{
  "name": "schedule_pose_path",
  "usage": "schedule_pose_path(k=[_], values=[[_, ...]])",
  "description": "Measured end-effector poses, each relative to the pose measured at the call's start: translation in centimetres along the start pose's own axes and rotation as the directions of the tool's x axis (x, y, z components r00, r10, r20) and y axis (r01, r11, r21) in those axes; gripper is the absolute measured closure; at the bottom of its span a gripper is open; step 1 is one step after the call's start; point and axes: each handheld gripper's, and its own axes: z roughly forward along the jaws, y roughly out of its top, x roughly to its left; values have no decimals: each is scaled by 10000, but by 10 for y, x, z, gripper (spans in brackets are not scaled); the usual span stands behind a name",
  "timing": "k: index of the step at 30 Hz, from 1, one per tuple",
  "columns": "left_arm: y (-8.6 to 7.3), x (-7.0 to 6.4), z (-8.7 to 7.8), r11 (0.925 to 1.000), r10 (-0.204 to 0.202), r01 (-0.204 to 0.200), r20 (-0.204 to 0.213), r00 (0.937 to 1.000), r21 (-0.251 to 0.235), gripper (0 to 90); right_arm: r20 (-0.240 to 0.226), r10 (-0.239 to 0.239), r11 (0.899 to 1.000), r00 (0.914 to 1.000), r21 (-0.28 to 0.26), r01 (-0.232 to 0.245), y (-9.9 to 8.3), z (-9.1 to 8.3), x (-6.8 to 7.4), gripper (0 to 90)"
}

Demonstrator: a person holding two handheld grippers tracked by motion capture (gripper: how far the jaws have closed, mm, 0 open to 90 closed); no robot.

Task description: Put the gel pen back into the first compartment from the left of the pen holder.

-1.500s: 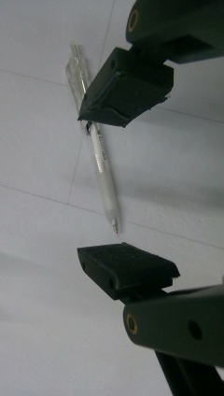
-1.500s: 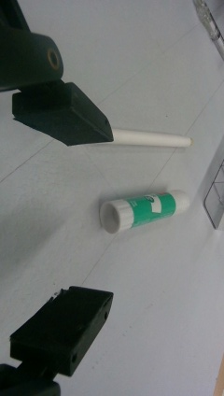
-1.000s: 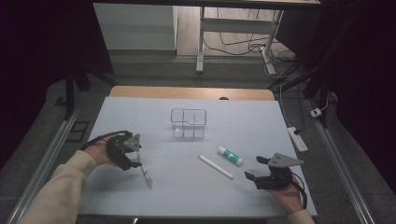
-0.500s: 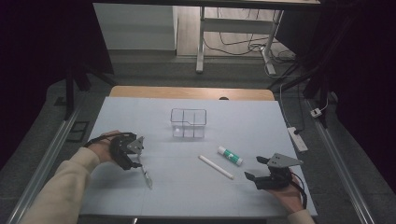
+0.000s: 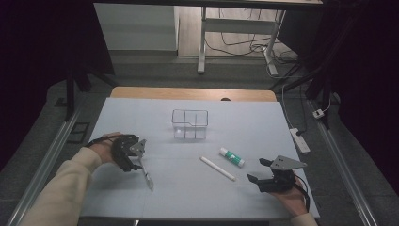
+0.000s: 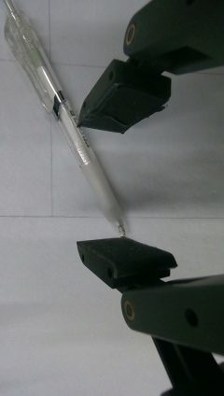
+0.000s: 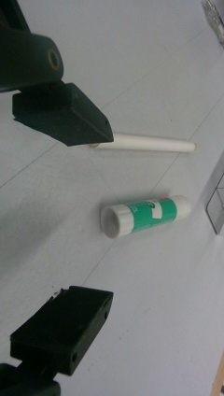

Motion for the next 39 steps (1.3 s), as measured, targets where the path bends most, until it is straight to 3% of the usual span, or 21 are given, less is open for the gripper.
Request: schedule_pose_path(k=[7,20,24,34,39], values=[[4,1,8,9984,527,-532,266,9983,176,362,-157,168,9998,9997,-78,-169,0,0,0,193],[4,5,17,9946,969,-986,477,9942,335,401,-175,166,9998,9997,-48,-167,-1,1,-1,194],[3,7,18,9925,1196,-1209,622,9909,168,408,-161,172,9999,9997,14,-171,-1,1,-1,194],[4,13,23,9822,1792,-1844,1176,9768,346,475,-197,140,9997,9997,210,-136,-2,2,-2,194],[8,17,25,9742,2129,-2221,1598,9639,414,503,-82,155,9997,9998,200,-154,-2,3,-2,194]])
